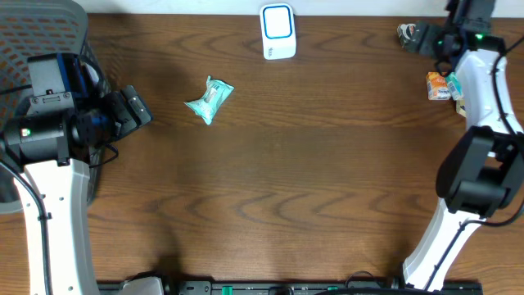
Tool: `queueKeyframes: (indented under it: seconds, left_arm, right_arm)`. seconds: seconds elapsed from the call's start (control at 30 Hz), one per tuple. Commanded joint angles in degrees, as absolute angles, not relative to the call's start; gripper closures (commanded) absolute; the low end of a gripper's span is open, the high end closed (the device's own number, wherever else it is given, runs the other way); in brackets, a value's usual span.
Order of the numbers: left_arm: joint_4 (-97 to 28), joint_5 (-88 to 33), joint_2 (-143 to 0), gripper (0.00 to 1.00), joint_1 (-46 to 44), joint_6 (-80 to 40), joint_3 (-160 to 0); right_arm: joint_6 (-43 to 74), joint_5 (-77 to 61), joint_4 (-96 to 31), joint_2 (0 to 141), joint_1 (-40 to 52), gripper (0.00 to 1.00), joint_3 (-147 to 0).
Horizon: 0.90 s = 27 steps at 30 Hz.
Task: Scan the item barcode
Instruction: 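Carry the tin to the far right and release it, then reach the right gripper to the teal wipes pack and grasp it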
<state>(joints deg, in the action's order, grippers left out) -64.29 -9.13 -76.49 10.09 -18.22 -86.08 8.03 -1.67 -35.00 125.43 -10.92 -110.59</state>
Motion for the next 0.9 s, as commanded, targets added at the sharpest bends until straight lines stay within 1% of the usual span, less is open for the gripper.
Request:
queueKeyframes:
  seconds: [0.0,0.17,0.3,0.4,0.63,0.87]
  left_arm:
    - [-64.45,-9.43,-76.62,0.02,10.33,-18.31,-87.33]
    - [-64.45,-9.43,-76.62,0.02,10.33,-18.31,-87.33]
    - [-64.45,-9.45,-76.62,0.02,10.33,-18.31,-87.33]
    - [-64.45,-9.43,-76.62,0.02,10.33,-18.31,-87.33]
    - [-64.45,-9.43,-76.62,0.02,10.33,-18.31,-87.33]
    - [-64.45,-9.43,-76.62,0.02,10.33,-18.31,-87.33]
  right_arm:
    - [8.12,-3.18,-36.01,128.27,-8.71,0.01,-110.72]
    - [8.12,-11.03,-38.37,128.20,-5.93,0.01,-110.72]
    - [8.12,-22.96,-37.63,128.22,-3.22,0.01,-110.72]
    - [9.02,-28.01,-35.22,128.22,-0.08,0.07,-110.72]
    - [13.74,-26.15,-30.35,128.46,10.44,0.11,-110.72]
    - [23.14,-17.98,-21.15,130.61,22.44,0.12,-110.72]
